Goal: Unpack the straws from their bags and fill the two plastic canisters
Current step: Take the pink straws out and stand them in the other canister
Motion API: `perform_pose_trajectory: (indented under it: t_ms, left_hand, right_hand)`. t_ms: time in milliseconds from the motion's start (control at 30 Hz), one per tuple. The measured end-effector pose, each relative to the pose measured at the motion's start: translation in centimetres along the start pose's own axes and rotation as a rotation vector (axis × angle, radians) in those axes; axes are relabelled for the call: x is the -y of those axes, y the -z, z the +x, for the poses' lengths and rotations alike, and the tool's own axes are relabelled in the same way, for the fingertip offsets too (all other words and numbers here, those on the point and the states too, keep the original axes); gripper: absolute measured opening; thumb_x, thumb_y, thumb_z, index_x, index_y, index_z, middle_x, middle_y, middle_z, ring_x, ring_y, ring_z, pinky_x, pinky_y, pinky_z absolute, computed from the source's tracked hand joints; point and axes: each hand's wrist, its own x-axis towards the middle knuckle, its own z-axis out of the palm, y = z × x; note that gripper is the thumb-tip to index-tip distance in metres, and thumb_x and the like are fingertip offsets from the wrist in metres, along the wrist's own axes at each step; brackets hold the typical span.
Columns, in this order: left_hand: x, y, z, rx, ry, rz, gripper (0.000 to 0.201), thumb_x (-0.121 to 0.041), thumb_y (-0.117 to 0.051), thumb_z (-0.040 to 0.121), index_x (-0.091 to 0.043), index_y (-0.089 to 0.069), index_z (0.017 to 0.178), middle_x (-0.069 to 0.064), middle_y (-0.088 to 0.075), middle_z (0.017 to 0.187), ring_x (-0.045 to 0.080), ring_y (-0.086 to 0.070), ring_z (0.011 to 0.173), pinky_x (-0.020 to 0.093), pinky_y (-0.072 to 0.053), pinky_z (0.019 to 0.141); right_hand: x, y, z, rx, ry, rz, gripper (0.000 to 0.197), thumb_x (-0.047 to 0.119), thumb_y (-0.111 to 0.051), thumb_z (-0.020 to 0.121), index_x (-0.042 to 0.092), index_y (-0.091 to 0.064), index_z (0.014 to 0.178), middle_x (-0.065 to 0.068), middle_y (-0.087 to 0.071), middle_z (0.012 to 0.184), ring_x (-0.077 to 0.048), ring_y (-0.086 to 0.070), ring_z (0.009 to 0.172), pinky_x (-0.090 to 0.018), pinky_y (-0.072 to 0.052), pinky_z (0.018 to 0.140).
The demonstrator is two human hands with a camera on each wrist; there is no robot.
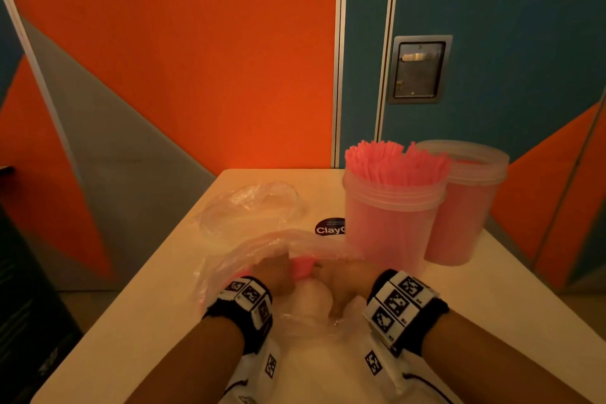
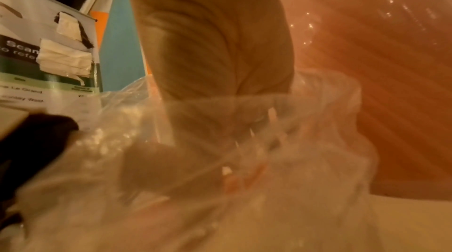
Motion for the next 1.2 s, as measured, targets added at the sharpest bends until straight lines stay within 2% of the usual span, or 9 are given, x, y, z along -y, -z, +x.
perform_pose_trajectory:
  t_ms: [333, 467, 600, 733, 833, 967, 1067, 1133, 1200]
  left_hand:
    - [3.0, -0.1, -0.2, -0.069, -0.098, 0.051, 0.023, -0.015, -0.044, 0.093, -0.011, -0.056, 0.113, 0.006, -0.06, 0.108, 0.02, -0.059, 0.099, 0.021, -0.04, 0.077]
    - [4.3, -0.2, -1.0, -0.069, -0.143, 0.04, 0.018, -0.016, -0.046, 0.092, -0.018, -0.056, 0.106, -0.002, -0.055, 0.093, 0.016, -0.056, 0.089, 0.023, -0.043, 0.081]
    - [6.0, 0.2, -1.9, -0.137, -0.209, 0.048, 0.016, -0.024, -0.048, 0.089, -0.035, -0.045, 0.078, -0.012, -0.052, 0.079, 0.009, -0.056, 0.076, 0.016, -0.04, 0.065]
    - [6.9, 2.9, -4.7, -0.378, -0.321, 0.149, 0.012, -0.024, -0.044, 0.09, -0.033, -0.051, 0.094, -0.014, -0.049, 0.082, 0.005, -0.049, 0.073, 0.009, -0.031, 0.053]
    - [7.6, 3.8, -5.8, -0.496, -0.37, 0.138, 0.016, -0.029, -0.041, 0.091, -0.034, -0.053, 0.101, -0.014, -0.057, 0.094, 0.005, -0.052, 0.081, 0.009, -0.037, 0.068]
    - [8.9, 3.7, -6.2, -0.568, -0.384, 0.088, 0.02, -0.026, -0.054, 0.087, -0.032, -0.062, 0.104, -0.012, -0.066, 0.098, 0.008, -0.062, 0.086, 0.003, -0.037, 0.068]
    - [9.8, 3.5, -6.2, -0.61, -0.314, 0.051, 0.027, -0.041, -0.049, 0.086, -0.037, -0.059, 0.11, -0.016, -0.065, 0.102, 0.009, -0.062, 0.093, 0.022, -0.051, 0.08]
    - [9.9, 3.5, -6.4, -0.648, -0.354, 0.009, 0.022, -0.041, -0.046, 0.085, -0.037, -0.059, 0.103, -0.018, -0.062, 0.095, 0.006, -0.058, 0.084, 0.021, -0.05, 0.077]
    - [9.5, 3.8, -6.9, -0.679, -0.402, -0.012, 0.011, -0.037, -0.049, 0.085, -0.036, -0.057, 0.092, -0.02, -0.056, 0.084, 0.005, -0.053, 0.074, 0.017, -0.043, 0.067]
  right_hand:
    - [-0.5, 0.2, 0.3, -0.183, -0.039, 0.209, 0.052, -0.002, -0.049, 0.086, 0.006, -0.036, 0.136, -0.017, -0.052, 0.13, -0.032, -0.054, 0.115, -0.038, -0.048, 0.095]
    - [-0.7, 0.5, 1.0, -0.286, -0.048, 0.292, 0.042, -0.002, -0.046, 0.088, 0.007, -0.048, 0.129, -0.014, -0.056, 0.127, -0.029, -0.055, 0.114, -0.035, -0.046, 0.097]
    - [-1.1, 0.7, 1.6, -0.433, -0.071, 0.35, 0.045, -0.007, -0.042, 0.086, 0.011, -0.056, 0.124, -0.01, -0.058, 0.125, -0.026, -0.054, 0.115, -0.032, -0.044, 0.098]
    - [-1.2, 0.9, 2.1, -0.52, -0.087, 0.317, 0.048, -0.008, -0.045, 0.086, 0.013, -0.054, 0.128, -0.009, -0.056, 0.129, -0.027, -0.047, 0.123, -0.033, -0.037, 0.104]
    - [-1.2, 1.1, 2.6, -0.559, -0.034, 0.335, 0.047, -0.006, -0.05, 0.084, 0.012, -0.056, 0.127, -0.009, -0.059, 0.126, -0.029, -0.048, 0.121, -0.032, -0.038, 0.101]
    - [-1.1, 2.2, 2.3, -0.511, 0.049, 0.401, 0.042, 0.006, -0.057, 0.087, 0.009, -0.054, 0.128, -0.008, -0.058, 0.128, -0.025, -0.053, 0.118, -0.023, -0.04, 0.091]
    - [-1.8, 2.6, 2.2, -0.44, 0.008, 0.493, 0.05, -0.002, -0.053, 0.087, 0.012, -0.048, 0.134, -0.007, -0.05, 0.138, -0.019, -0.057, 0.111, -0.018, -0.037, 0.082]
    - [-2.0, 2.5, 2.2, -0.432, 0.003, 0.577, 0.05, -0.007, -0.051, 0.086, 0.012, -0.05, 0.132, -0.008, -0.049, 0.139, -0.008, -0.058, 0.087, -0.021, -0.04, 0.082]
    - [-1.9, 2.3, 2.2, -0.442, -0.001, 0.571, 0.05, -0.008, -0.049, 0.086, 0.012, -0.051, 0.132, -0.005, -0.047, 0.141, -0.013, -0.058, 0.101, -0.022, -0.04, 0.088]
